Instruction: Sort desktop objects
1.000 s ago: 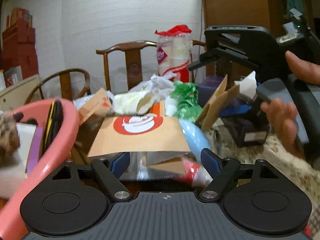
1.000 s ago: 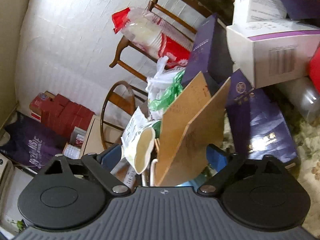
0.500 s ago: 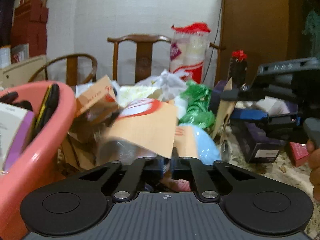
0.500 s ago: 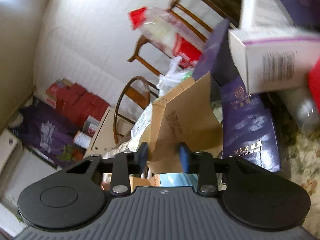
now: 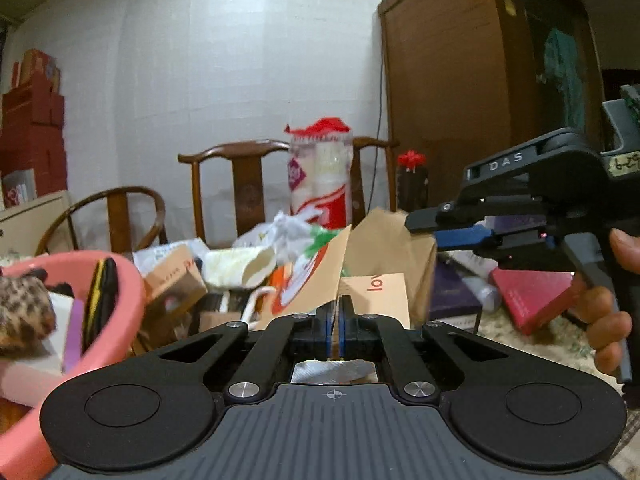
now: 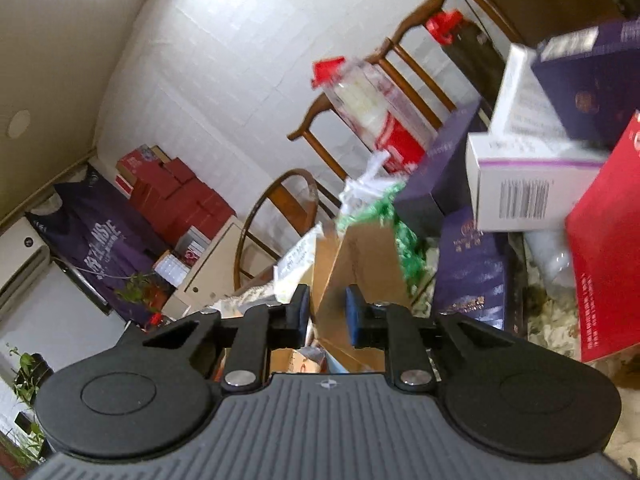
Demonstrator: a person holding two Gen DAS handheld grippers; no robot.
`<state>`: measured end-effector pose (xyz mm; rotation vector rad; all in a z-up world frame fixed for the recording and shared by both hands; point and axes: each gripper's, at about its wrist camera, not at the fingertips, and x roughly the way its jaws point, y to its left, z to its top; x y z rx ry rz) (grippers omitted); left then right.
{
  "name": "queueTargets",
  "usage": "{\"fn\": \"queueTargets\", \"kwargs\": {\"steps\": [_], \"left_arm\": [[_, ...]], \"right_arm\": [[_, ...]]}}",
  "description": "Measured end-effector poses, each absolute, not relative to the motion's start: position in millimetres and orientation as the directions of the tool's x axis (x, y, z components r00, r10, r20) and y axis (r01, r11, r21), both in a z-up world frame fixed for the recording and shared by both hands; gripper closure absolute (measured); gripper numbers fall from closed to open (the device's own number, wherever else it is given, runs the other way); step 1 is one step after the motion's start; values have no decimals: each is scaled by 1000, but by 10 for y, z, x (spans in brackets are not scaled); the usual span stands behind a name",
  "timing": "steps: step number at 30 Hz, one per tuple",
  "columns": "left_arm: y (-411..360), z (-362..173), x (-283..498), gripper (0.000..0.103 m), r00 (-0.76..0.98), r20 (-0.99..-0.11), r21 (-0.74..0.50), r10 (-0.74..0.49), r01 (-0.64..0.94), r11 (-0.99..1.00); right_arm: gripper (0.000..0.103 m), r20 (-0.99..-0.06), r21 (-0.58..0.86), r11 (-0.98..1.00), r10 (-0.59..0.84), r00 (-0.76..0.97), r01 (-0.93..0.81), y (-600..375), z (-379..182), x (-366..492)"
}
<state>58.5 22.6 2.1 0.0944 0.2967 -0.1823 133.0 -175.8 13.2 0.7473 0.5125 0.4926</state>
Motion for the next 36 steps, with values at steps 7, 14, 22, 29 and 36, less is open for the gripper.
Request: {"fn": "queueTargets", "kwargs": {"steps": [7, 14, 22, 29, 36], "left_arm": [[235, 246, 443, 103, 952, -268, 84, -145, 173, 981], [292, 107, 478, 89, 928, -351, 90, -126, 167, 982], [351, -190, 701, 77, 901, -420, 79, -112, 160, 984], [247, -298, 809, 52, 899, -426, 125, -104, 173, 977], [284, -307, 831, 103, 891, -428, 77, -150, 202, 976]], "right_arm": [[82, -239, 688, 670, 571, 785, -278, -1766, 394, 1101], [27, -359, 552, 799, 485, 798, -238, -1682, 379, 985], [20, -410, 510, 827, 475, 778, -236, -1573, 177, 1029], [24, -465, 333, 898, 421, 778, -287, -1209, 64, 1056], [100, -492, 287, 905, 420, 763, -313, -1183, -118, 1046]]}}
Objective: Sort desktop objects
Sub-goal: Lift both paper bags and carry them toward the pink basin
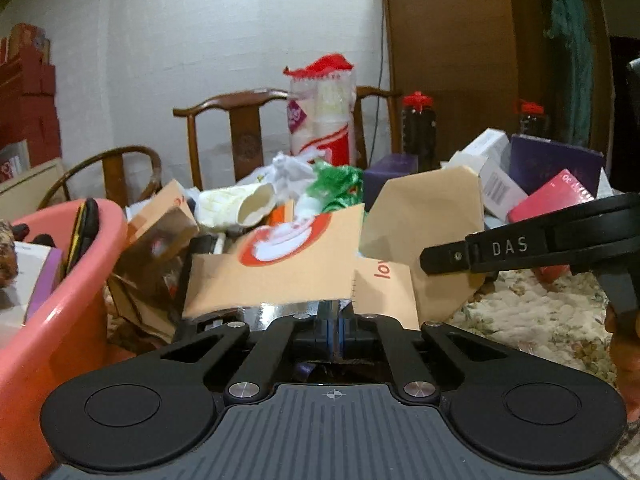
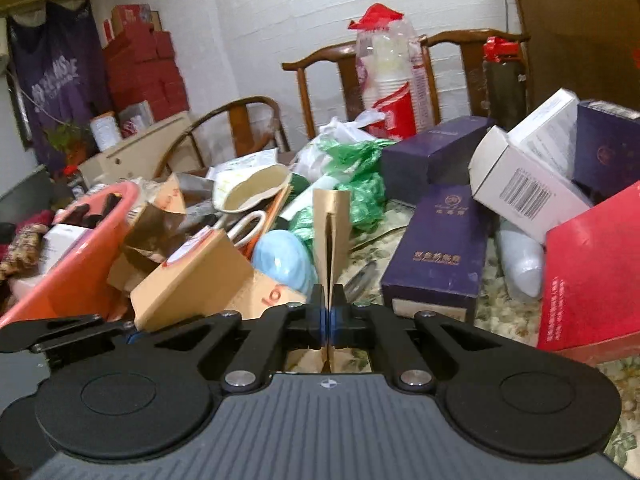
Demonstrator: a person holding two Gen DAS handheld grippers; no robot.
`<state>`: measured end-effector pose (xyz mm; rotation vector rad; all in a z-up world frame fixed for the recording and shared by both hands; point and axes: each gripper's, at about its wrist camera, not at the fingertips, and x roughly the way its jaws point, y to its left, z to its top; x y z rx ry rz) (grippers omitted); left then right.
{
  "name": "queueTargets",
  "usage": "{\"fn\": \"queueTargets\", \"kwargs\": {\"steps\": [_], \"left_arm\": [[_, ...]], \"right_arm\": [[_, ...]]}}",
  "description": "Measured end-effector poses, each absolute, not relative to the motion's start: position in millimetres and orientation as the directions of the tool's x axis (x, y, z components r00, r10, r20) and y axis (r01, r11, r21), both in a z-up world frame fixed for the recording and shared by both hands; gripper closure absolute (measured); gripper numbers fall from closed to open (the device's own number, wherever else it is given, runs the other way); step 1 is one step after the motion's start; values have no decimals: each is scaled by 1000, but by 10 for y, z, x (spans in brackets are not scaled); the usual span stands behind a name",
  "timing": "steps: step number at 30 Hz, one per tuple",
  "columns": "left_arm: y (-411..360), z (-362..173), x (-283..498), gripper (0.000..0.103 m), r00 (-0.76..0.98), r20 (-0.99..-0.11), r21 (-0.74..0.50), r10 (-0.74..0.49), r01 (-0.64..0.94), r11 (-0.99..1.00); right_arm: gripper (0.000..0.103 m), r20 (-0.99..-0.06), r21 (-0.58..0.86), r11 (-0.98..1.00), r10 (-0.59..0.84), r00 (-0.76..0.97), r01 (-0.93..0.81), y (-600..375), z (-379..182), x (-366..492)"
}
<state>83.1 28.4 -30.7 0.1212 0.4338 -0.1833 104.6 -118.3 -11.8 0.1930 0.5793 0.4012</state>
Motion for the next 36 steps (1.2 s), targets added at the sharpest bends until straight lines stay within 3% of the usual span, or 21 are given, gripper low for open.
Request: {"fn": "queueTargets", "kwargs": {"steps": [21, 36], "left_arm": [[408, 549, 345, 103, 973, -219, 163, -65, 102, 981], [1368, 990, -9, 103, 979, -134, 182, 154, -129, 975]], "right_arm": [[100, -315, 189, 887, 461, 830, -421, -900, 687, 592], [100, -225, 93, 780, 622, 750, -619, 366, 1224, 378]]}}
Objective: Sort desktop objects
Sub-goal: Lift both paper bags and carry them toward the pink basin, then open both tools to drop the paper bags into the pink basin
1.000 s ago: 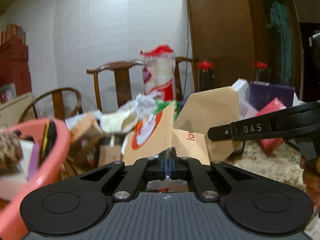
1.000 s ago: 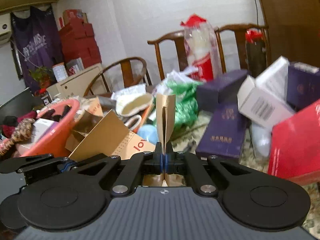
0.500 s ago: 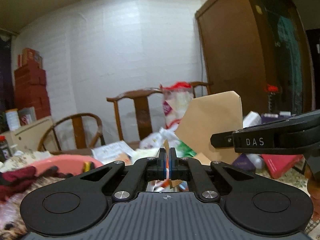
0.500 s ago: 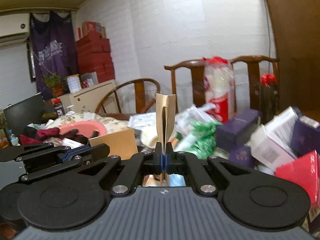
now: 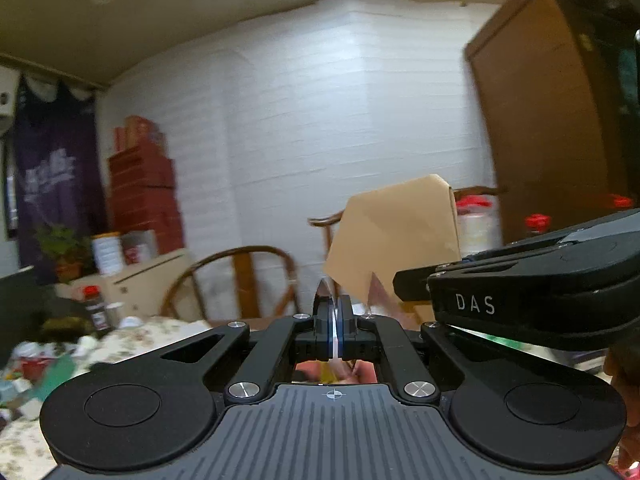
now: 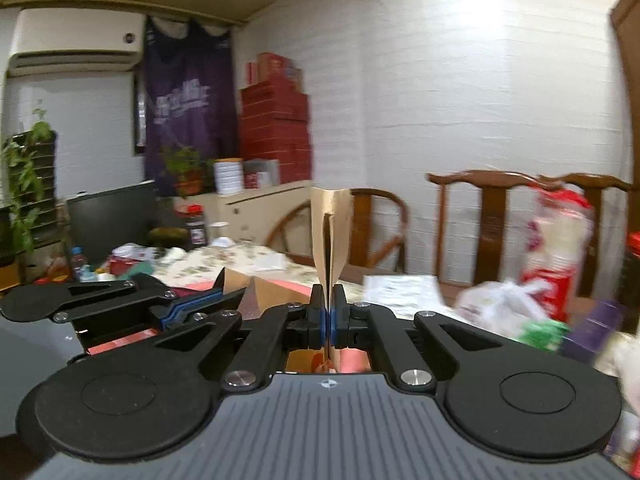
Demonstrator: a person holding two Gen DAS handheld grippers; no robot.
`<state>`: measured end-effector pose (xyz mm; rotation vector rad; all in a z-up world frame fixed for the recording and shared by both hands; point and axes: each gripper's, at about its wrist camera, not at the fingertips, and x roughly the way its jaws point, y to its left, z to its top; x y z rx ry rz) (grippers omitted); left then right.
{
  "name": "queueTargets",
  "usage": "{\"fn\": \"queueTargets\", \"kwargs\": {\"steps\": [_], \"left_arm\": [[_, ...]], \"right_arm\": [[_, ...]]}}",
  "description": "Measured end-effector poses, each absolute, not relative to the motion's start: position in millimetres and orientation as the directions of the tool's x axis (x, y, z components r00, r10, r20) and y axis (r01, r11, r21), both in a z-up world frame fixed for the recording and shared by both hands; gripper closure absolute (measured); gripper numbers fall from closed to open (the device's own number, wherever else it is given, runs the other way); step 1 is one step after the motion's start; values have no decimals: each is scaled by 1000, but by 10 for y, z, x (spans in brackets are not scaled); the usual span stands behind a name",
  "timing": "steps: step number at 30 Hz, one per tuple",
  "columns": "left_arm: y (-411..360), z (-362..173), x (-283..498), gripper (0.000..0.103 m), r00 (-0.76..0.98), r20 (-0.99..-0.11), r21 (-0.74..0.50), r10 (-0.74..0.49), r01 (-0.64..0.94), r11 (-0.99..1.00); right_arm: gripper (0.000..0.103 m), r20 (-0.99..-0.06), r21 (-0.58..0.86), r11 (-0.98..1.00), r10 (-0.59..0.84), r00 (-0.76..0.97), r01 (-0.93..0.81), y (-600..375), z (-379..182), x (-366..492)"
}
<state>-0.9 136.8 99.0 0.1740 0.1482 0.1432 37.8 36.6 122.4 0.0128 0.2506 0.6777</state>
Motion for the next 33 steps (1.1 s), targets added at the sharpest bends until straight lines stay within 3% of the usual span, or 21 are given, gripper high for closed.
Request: {"fn": "queueTargets", "kwargs": {"steps": [6, 13, 18, 19, 20, 22, 26, 33], "left_arm": [[1912, 969, -74, 102, 958, -153, 169, 242, -216, 962], [2496, 804, 8, 86, 910, -223, 179, 350, -315, 932], [2722, 585, 65, 75, 875, -317, 154, 367, -334, 930], [2747, 597, 31, 70, 883, -308, 130, 353, -329, 935], [2750, 617, -5, 59, 890, -296, 121, 346, -325, 938], [2738, 622, -21, 59, 873, -314, 154, 373, -341, 927], [2704, 567, -117, 57, 860, -337, 187, 383, -338, 922], [2675, 517, -369, 54, 854, -355, 131, 380, -357, 925]], "right_arm": [[100, -238, 79, 708, 697, 676, -702, 1025, 1259, 367], [99, -294, 62, 674, 717, 632, -736, 1627, 1138, 478], [92, -357, 69, 685, 695, 624, -725, 1787, 913, 639], [83, -375, 71, 689, 688, 621, -721, 1807, 876, 664], [70, -393, 77, 691, 684, 615, -719, 1814, 841, 679], [54, -432, 87, 702, 666, 608, -707, 1824, 788, 705], [23, -417, 88, 710, 663, 621, -699, 1680, 802, 602], [21, -408, 204, 687, 708, 577, -698, 1142, 822, 427]]}}
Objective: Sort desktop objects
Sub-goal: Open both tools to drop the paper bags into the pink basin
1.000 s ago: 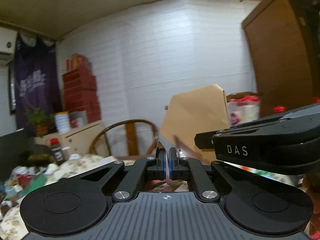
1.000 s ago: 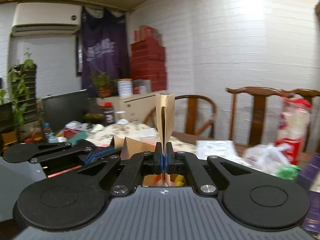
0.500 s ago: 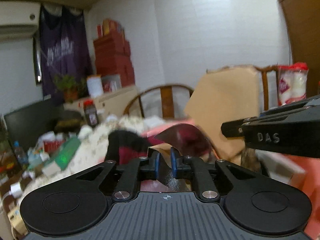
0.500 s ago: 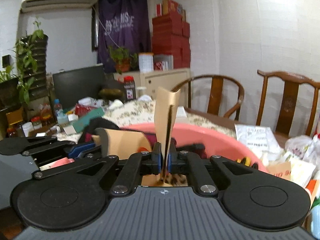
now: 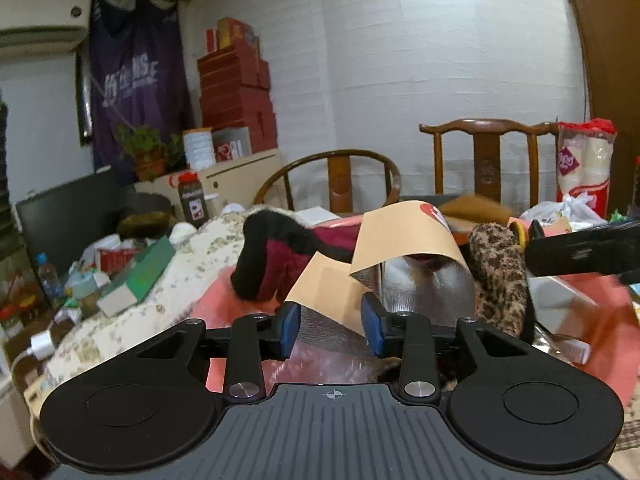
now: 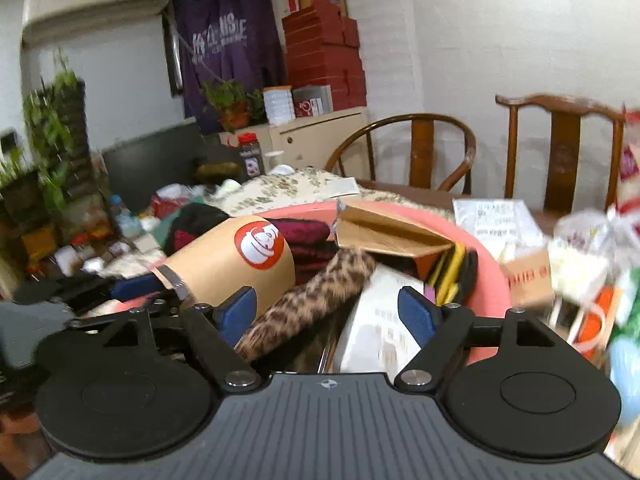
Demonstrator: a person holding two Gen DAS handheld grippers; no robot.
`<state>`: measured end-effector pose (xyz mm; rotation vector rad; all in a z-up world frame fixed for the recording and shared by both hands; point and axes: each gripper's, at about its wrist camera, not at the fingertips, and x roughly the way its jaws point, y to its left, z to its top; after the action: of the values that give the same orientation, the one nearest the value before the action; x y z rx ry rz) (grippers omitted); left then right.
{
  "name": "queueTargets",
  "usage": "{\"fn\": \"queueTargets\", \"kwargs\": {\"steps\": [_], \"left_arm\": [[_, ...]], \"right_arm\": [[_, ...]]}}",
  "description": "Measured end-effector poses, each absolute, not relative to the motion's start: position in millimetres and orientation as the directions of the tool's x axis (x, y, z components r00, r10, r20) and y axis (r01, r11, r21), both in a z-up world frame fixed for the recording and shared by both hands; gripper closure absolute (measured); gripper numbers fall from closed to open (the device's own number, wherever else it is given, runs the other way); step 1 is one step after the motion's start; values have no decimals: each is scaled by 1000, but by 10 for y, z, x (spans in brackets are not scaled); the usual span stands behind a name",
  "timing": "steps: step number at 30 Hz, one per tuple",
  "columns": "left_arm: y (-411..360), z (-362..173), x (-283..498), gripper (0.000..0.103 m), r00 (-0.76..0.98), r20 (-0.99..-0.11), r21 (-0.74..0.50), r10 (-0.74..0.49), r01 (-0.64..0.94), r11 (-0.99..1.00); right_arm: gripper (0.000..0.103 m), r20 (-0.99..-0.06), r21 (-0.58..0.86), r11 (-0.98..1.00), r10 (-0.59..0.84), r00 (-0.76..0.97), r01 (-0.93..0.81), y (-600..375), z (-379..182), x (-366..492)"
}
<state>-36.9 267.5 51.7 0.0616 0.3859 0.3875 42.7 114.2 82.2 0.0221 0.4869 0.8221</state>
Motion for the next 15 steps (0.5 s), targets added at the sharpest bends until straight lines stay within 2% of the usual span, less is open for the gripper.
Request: {"fn": "queueTargets", "kwargs": {"steps": [1, 2, 3, 4, 5, 8, 15], "left_arm": [[2668, 522, -389, 52, 849, -362, 133, 386, -363, 922], [2671, 528, -396, 37, 838, -367, 142, 403, -378, 915], [2674, 532, -405, 4, 829, -365, 150, 425, -398, 905], [2659, 530, -460, 0, 819, -340, 158, 463, -435, 886], [2646, 521, -512, 0, 822, -305, 159, 481, -454, 877], [2580, 501, -622, 0, 825, -295, 156, 483, -457, 876], [2431, 505, -827, 0, 841, -265, 128, 471, -453, 882]], "right_arm": [[19, -395, 238, 679, 721, 570, -694, 1038, 816, 398], [17, -384, 264, 677, 727, 568, -687, 951, 808, 374], [16, -377, 285, 678, 729, 571, -677, 861, 804, 354], [14, -375, 308, 681, 728, 573, -664, 761, 802, 347], [12, -372, 326, 685, 726, 578, -651, 687, 801, 339], [7, -344, 374, 697, 717, 607, -612, 437, 774, 300], [6, -310, 440, 731, 668, 676, -521, -65, 584, 190]]}}
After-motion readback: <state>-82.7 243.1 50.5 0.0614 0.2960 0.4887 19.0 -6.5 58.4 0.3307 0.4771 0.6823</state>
